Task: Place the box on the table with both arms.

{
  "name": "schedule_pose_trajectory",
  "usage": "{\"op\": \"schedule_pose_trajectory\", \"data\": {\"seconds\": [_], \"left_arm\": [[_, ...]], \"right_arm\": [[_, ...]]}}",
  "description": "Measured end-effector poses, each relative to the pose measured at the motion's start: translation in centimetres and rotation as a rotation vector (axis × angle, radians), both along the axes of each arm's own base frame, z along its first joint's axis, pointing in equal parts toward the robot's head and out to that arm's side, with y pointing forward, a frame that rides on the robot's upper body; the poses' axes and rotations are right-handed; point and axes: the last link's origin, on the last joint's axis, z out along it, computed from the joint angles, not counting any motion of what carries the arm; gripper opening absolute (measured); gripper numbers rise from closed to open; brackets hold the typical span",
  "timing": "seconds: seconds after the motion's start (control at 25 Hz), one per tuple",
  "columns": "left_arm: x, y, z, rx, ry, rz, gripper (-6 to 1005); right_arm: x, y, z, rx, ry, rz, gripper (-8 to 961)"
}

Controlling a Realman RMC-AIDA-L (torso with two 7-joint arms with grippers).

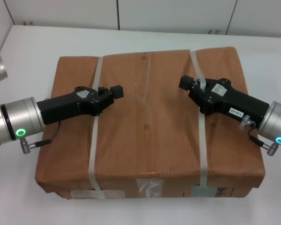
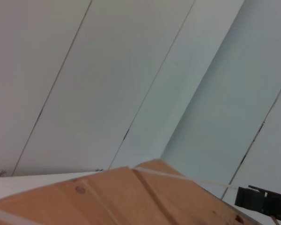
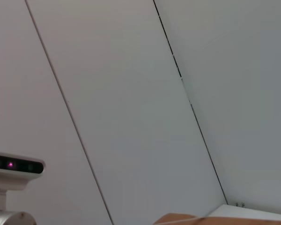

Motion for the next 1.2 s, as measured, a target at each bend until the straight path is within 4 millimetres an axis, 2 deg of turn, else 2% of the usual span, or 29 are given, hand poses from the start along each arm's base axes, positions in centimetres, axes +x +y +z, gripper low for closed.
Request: {"op": "schedule_pose_trajectory", "data": {"seconds": [0.84,1.2], "left_arm": [[-0.1,0.3,-0.3,0.006,0.019,0.013,34],[-1.3,1.6,-2.1,0.031,0.165,0.097,33]], "right_arm": [[0.2,0.0,0.0,0.003,-0.009,-0.01,38],[0.6,1.3,-2.1,-0.025,-0.132,-0.089,37]]}}
